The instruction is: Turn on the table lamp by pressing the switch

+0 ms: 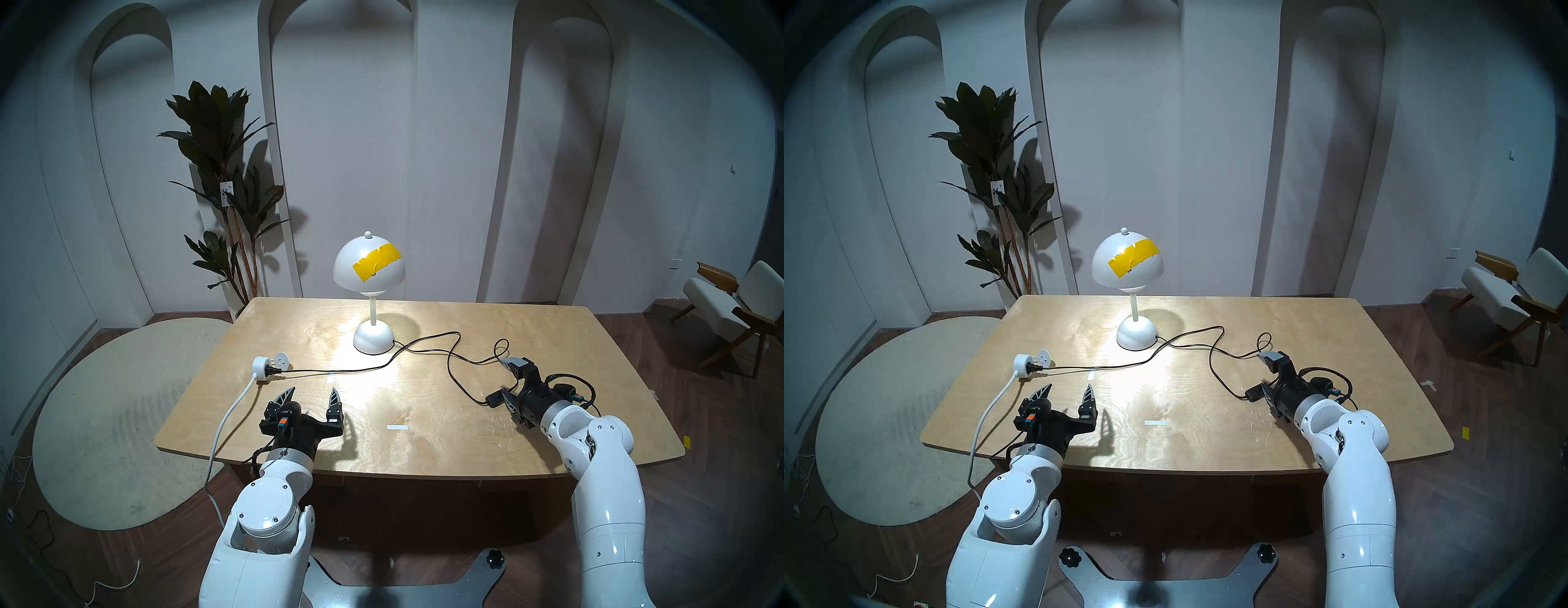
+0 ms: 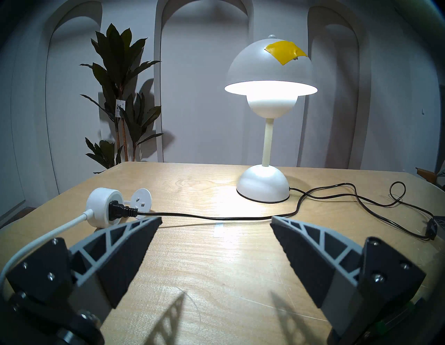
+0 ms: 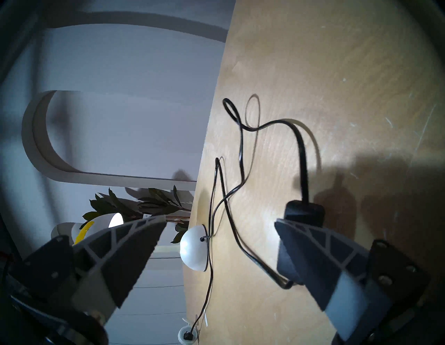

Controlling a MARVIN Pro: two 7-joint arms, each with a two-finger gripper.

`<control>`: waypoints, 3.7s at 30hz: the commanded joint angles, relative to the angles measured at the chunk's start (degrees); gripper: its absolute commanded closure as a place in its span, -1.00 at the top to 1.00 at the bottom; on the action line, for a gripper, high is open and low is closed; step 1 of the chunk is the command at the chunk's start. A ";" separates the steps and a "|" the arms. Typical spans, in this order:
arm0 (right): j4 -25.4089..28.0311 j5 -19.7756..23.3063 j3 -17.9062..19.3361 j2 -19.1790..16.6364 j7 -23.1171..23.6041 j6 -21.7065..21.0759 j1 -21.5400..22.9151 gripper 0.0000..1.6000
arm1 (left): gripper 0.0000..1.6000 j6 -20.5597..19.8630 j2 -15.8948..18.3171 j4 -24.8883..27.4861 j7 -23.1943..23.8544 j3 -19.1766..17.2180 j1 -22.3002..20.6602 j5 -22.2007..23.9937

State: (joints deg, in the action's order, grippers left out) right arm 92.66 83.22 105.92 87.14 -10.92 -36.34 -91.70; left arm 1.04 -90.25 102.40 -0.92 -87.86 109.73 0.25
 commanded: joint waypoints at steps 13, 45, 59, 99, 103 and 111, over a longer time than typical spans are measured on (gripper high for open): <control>12.50 -13.86 4.16 -12.30 1.19 -0.21 7.16 1.00 | 1.00 0.30 -0.02 0.76 0.00 0.00 -0.53 0.01; 16.41 -59.44 -0.27 -31.49 11.38 4.31 3.46 1.00 | 1.00 0.31 -0.02 1.12 0.01 -0.01 -0.37 0.02; 12.66 -63.18 -1.03 -32.70 14.76 10.49 3.75 1.00 | 1.00 0.25 -0.02 1.23 0.01 -0.01 -0.31 0.03; 5.49 -58.94 -4.17 -26.21 13.28 16.01 9.02 1.00 | 1.00 0.24 -0.02 1.24 0.01 -0.01 -0.31 0.03; 5.47 -58.94 -4.15 -26.21 13.33 16.04 9.02 1.00 | 1.00 0.24 -0.02 1.25 0.01 -0.01 -0.30 0.03; 5.46 -58.91 -4.16 -26.24 13.34 16.08 9.01 1.00 | 1.00 0.24 -0.02 1.25 0.01 -0.01 -0.30 0.03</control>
State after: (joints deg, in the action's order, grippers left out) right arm 97.12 24.61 101.41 61.13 2.69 -21.10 -83.49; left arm 1.04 -90.25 102.26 -0.92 -87.86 109.73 0.25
